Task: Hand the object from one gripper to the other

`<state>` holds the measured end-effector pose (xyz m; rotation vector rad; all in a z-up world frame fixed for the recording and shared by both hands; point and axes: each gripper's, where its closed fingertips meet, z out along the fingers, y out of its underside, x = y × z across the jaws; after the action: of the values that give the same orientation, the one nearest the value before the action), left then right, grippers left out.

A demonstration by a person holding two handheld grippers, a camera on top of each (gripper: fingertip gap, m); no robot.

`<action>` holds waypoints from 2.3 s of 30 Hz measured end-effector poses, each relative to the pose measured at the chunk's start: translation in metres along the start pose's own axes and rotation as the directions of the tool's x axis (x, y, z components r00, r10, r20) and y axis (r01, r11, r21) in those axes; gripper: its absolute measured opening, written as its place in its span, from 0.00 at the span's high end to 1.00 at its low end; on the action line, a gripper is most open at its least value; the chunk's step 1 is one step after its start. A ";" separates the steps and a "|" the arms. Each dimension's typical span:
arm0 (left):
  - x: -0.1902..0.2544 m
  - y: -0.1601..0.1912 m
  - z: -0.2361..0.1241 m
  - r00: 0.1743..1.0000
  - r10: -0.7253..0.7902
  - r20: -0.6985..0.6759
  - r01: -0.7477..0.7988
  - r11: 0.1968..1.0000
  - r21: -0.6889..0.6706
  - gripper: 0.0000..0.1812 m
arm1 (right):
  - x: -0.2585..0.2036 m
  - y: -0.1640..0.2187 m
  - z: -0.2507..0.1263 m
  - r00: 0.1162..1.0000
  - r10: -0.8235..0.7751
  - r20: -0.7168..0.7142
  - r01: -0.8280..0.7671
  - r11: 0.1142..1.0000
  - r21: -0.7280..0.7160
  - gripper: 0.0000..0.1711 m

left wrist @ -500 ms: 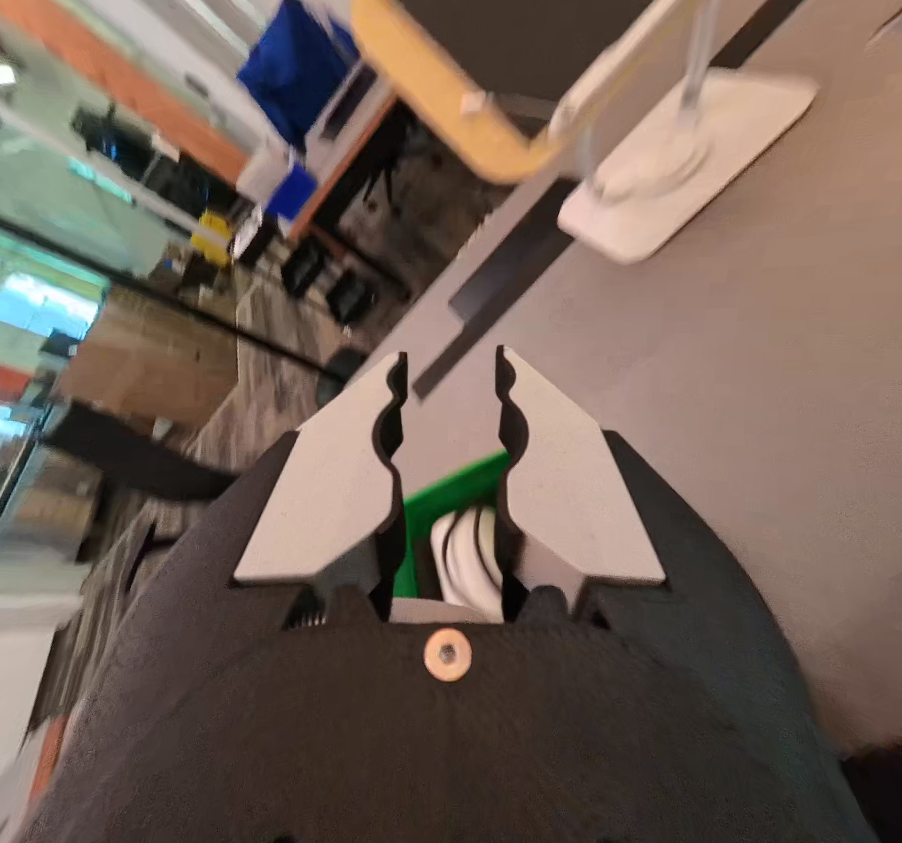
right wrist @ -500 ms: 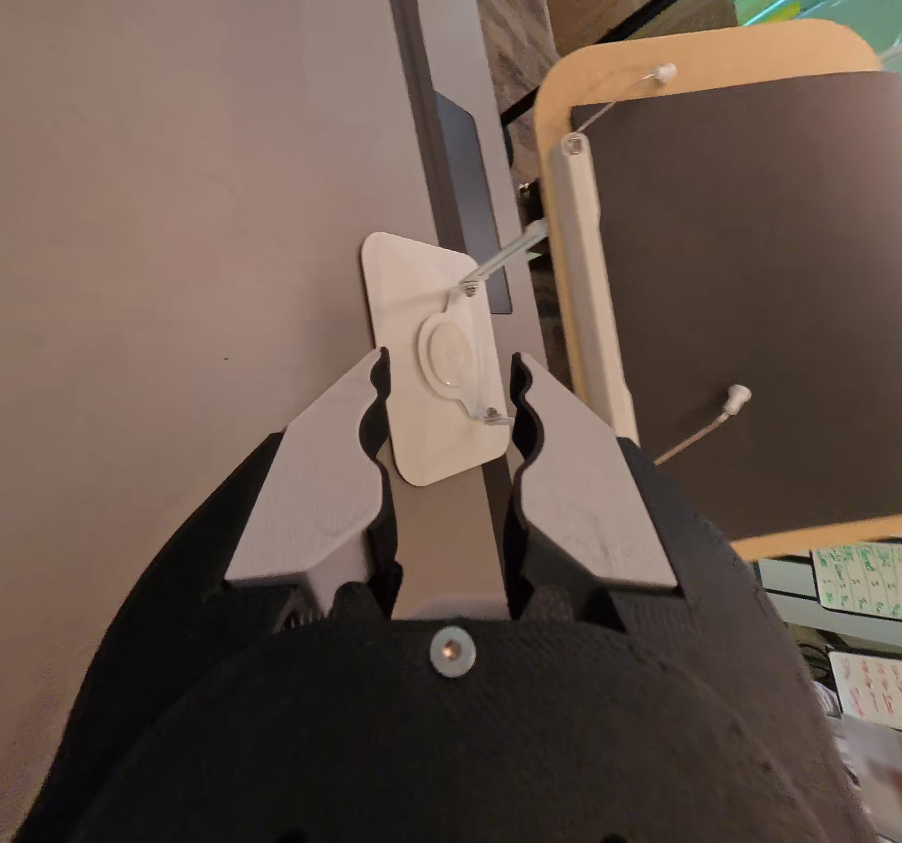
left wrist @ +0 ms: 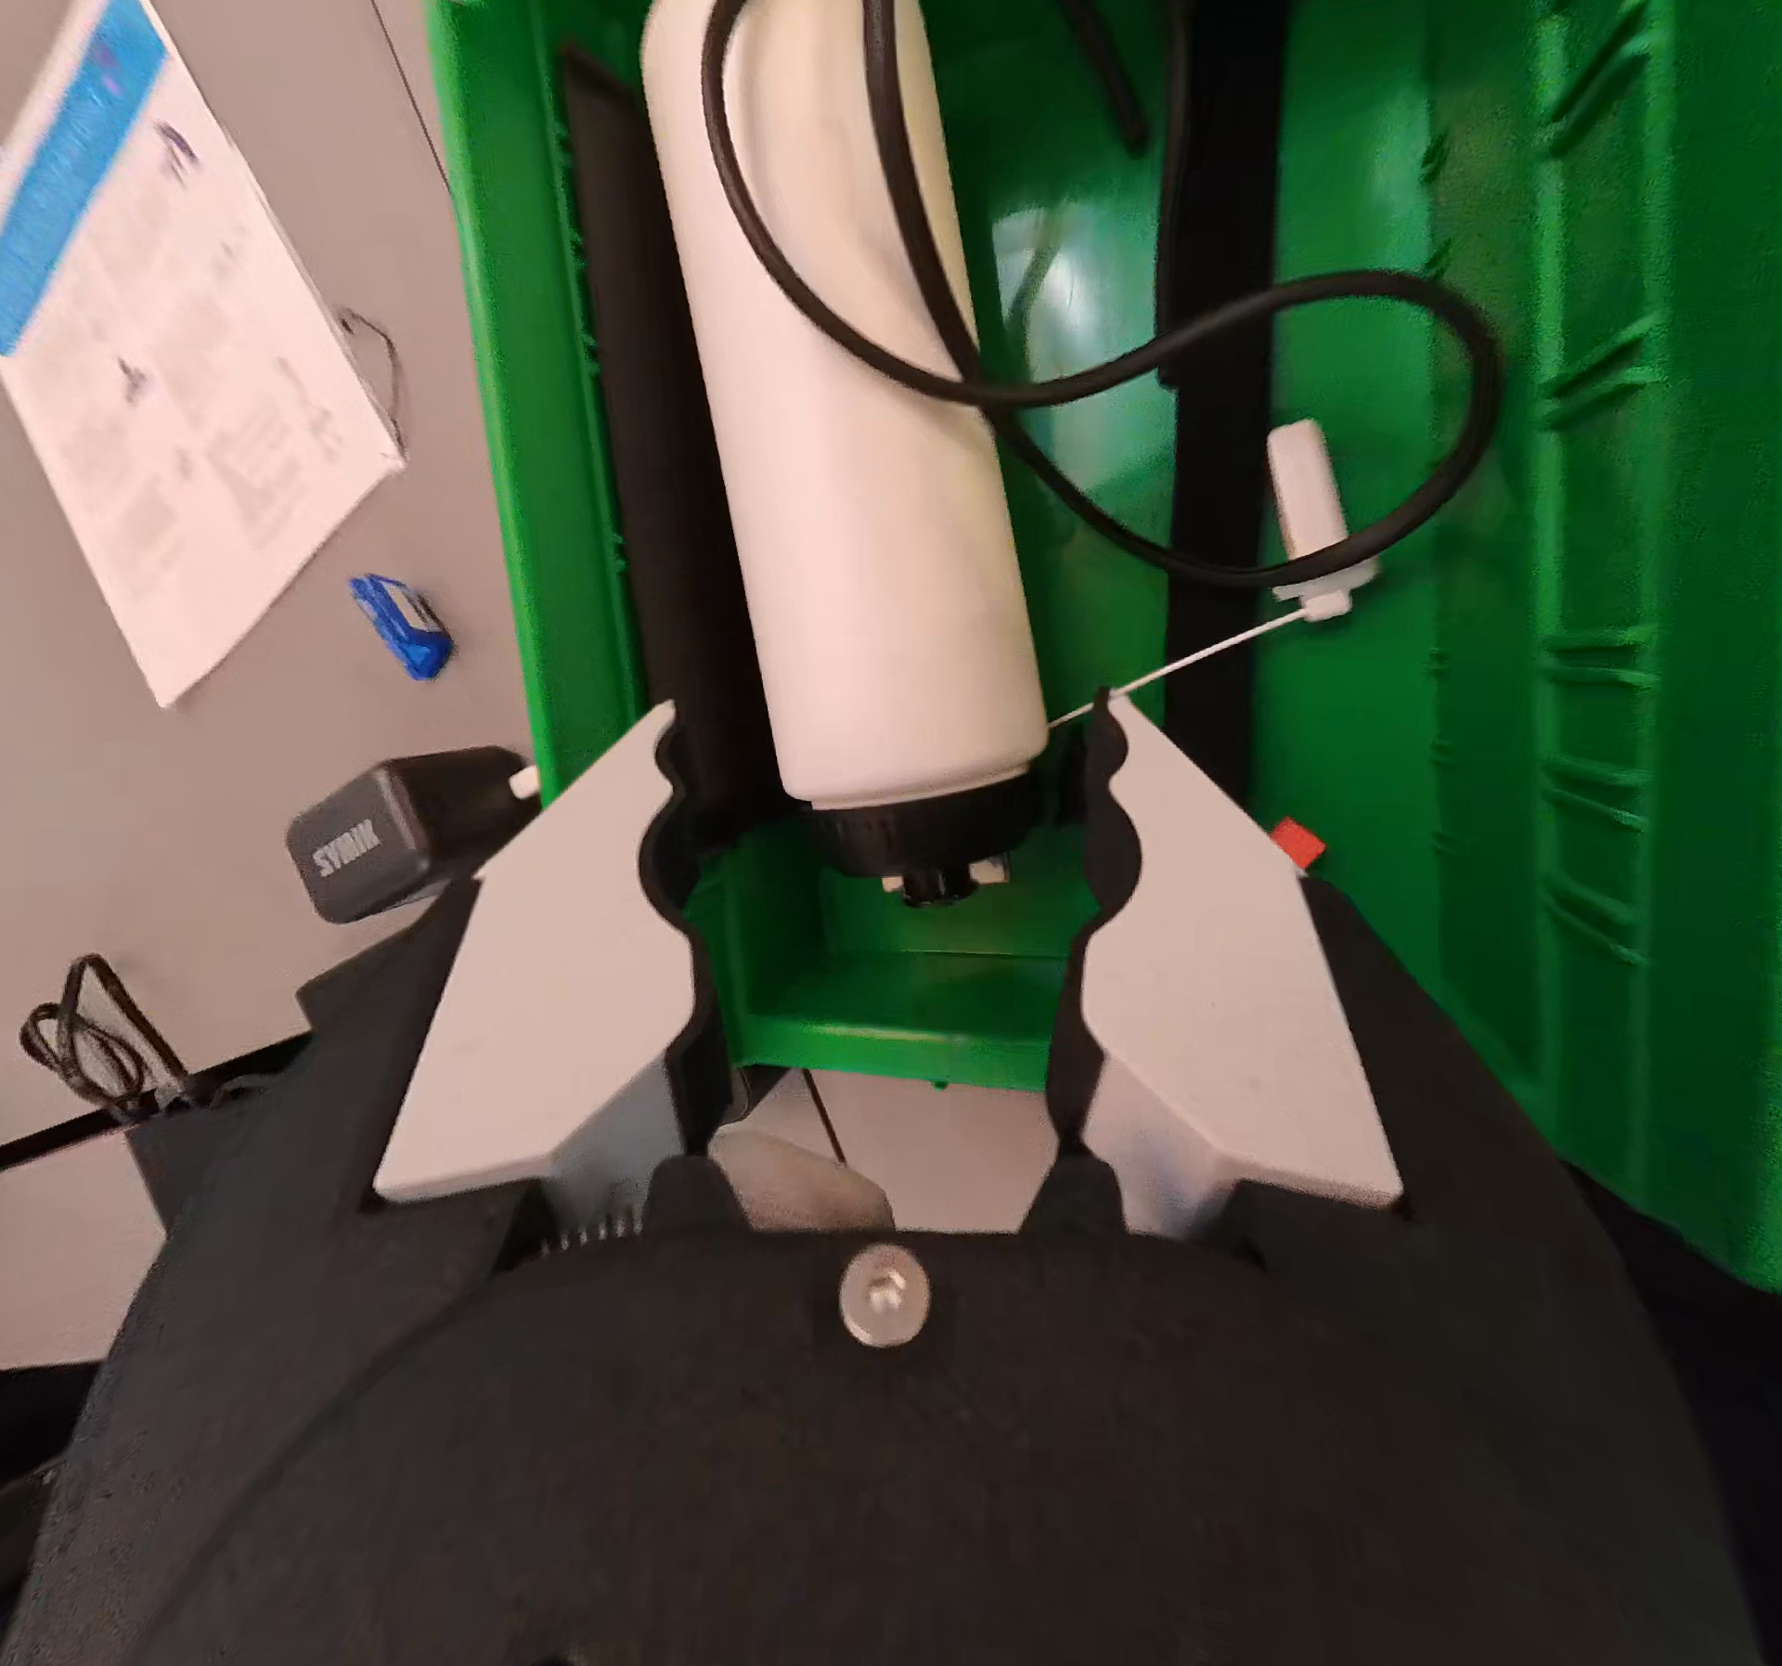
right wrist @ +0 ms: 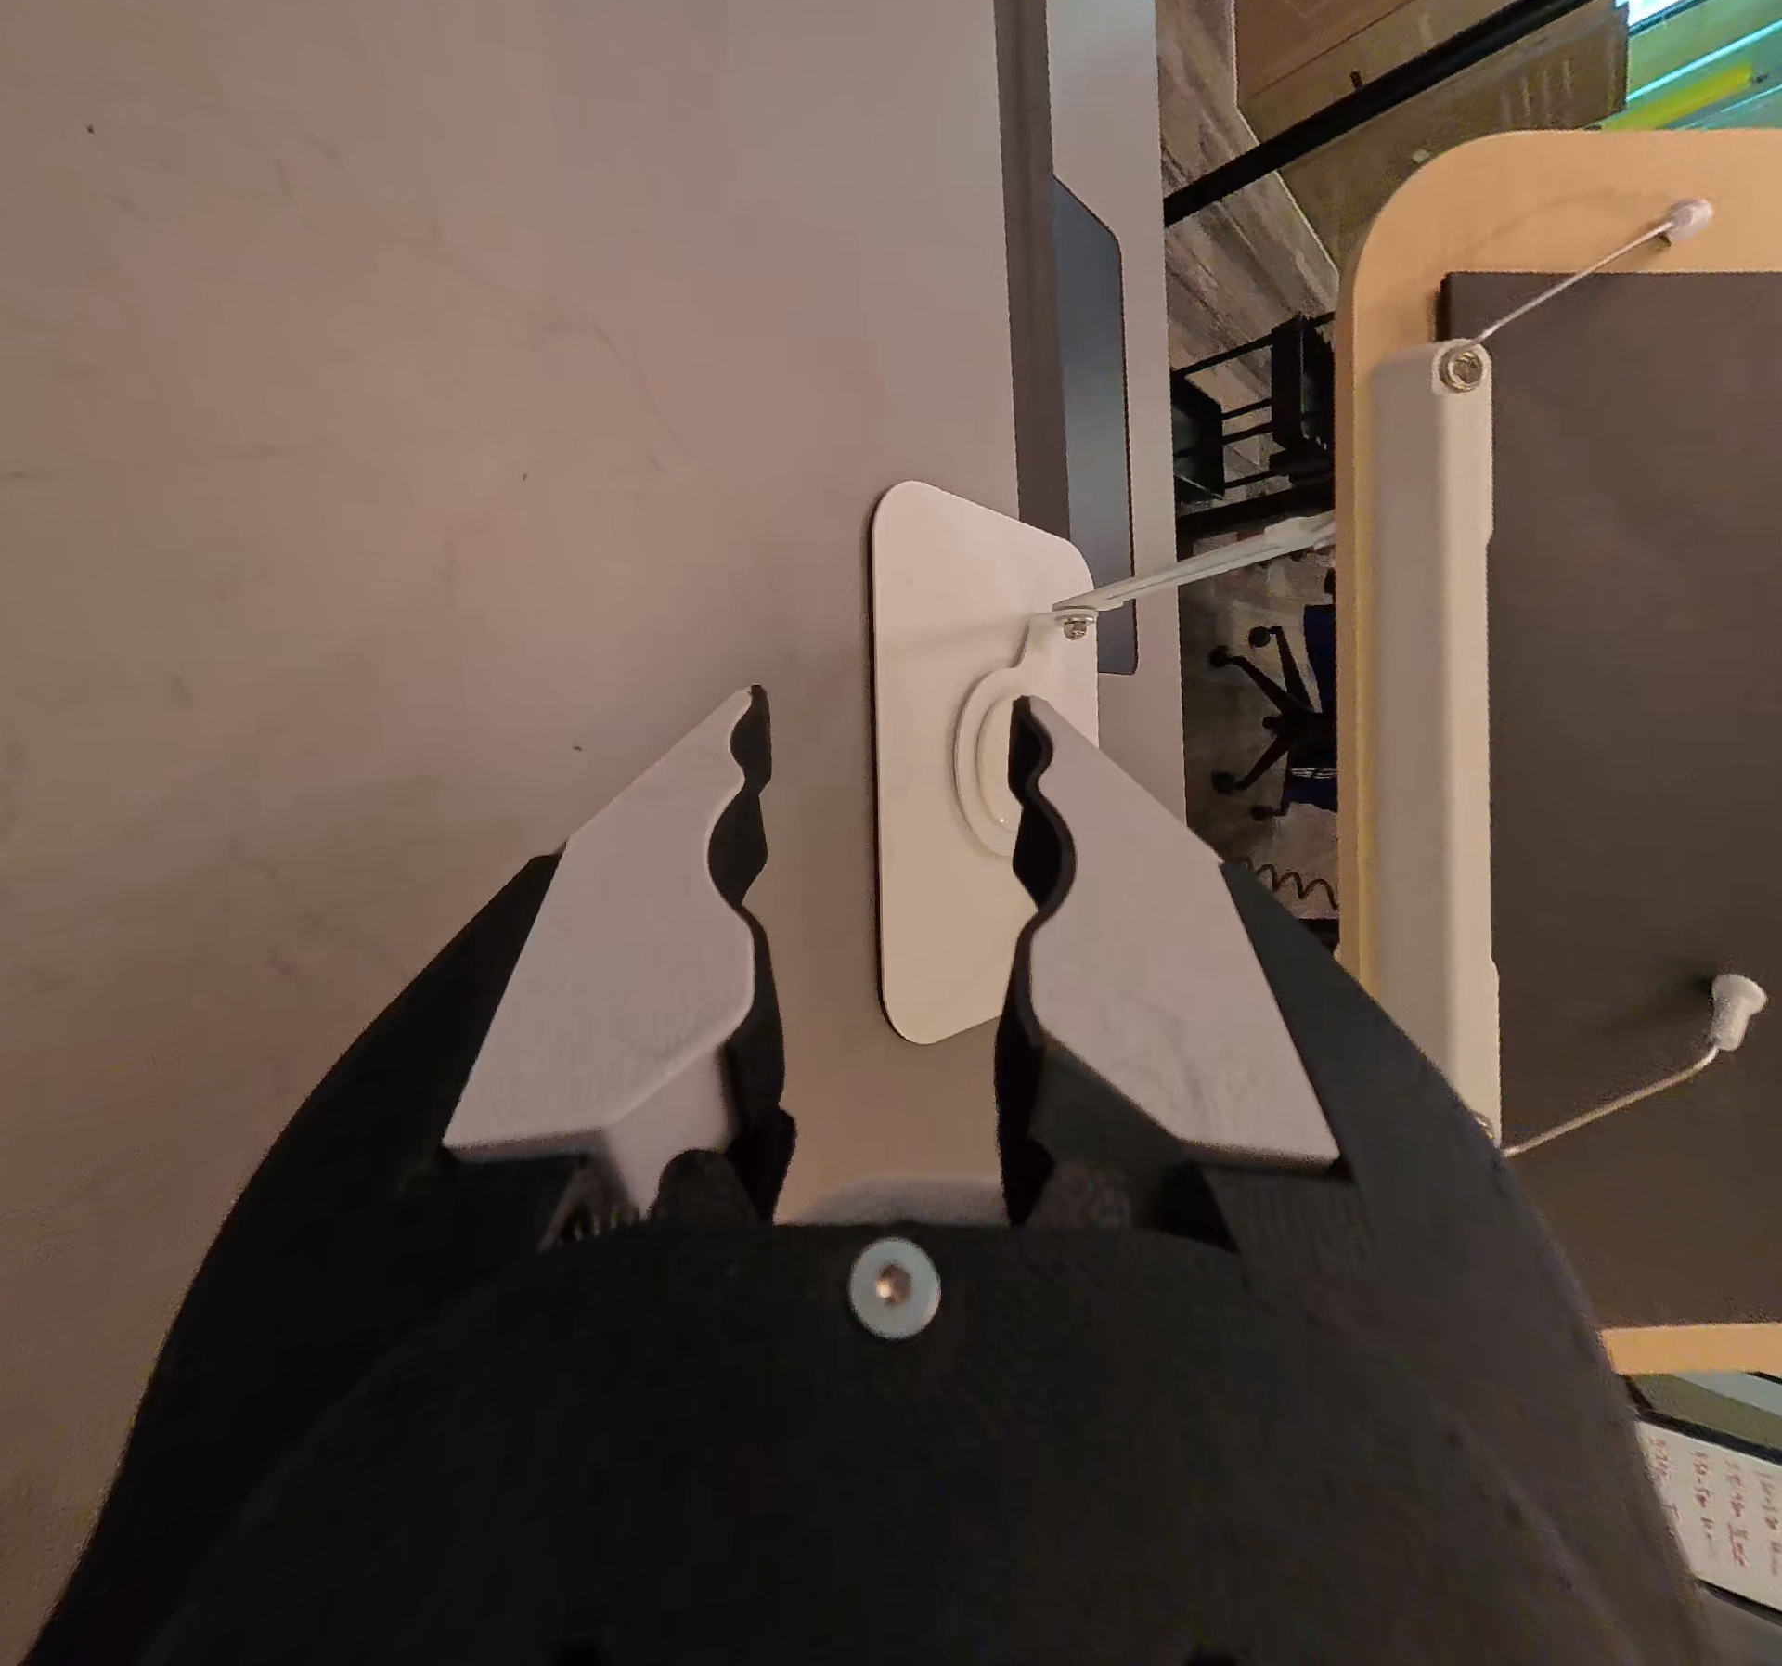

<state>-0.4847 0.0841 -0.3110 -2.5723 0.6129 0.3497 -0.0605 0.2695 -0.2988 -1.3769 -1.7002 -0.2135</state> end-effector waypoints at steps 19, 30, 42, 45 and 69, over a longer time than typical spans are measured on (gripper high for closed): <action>0.005 0.013 0.081 0.995 -0.041 -0.096 0.023 0.983 -0.183 0.52 | -0.016 -0.006 0.007 0.998 -0.048 0.033 0.048 0.999 0.015 0.72; -0.028 0.010 0.057 0.969 0.162 0.184 -0.126 0.973 -0.193 0.53 | -0.019 -0.009 0.008 0.997 -0.062 0.036 0.062 0.998 0.023 0.72; -0.062 -0.067 -0.033 0.910 0.038 0.413 -0.126 0.974 0.189 0.53 | -0.007 -0.016 -0.001 0.999 -0.039 -0.003 0.039 0.998 0.056 0.71; -0.026 -0.109 -0.055 0.974 -0.003 0.228 -0.090 0.914 0.395 0.53 | -0.001 -0.028 -0.010 1.000 -0.003 -0.015 0.005 0.993 0.116 0.69; 0.255 -0.297 -0.129 0.393 0.474 -0.788 0.453 0.646 0.615 0.53 | 0.065 -0.093 -0.086 0.837 -0.126 -0.533 0.295 0.924 0.244 0.34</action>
<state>-0.1044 0.1632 -0.1740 -1.6030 0.8713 -1.2834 -0.0921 0.2268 -0.1668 -0.7934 -1.3576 -0.3775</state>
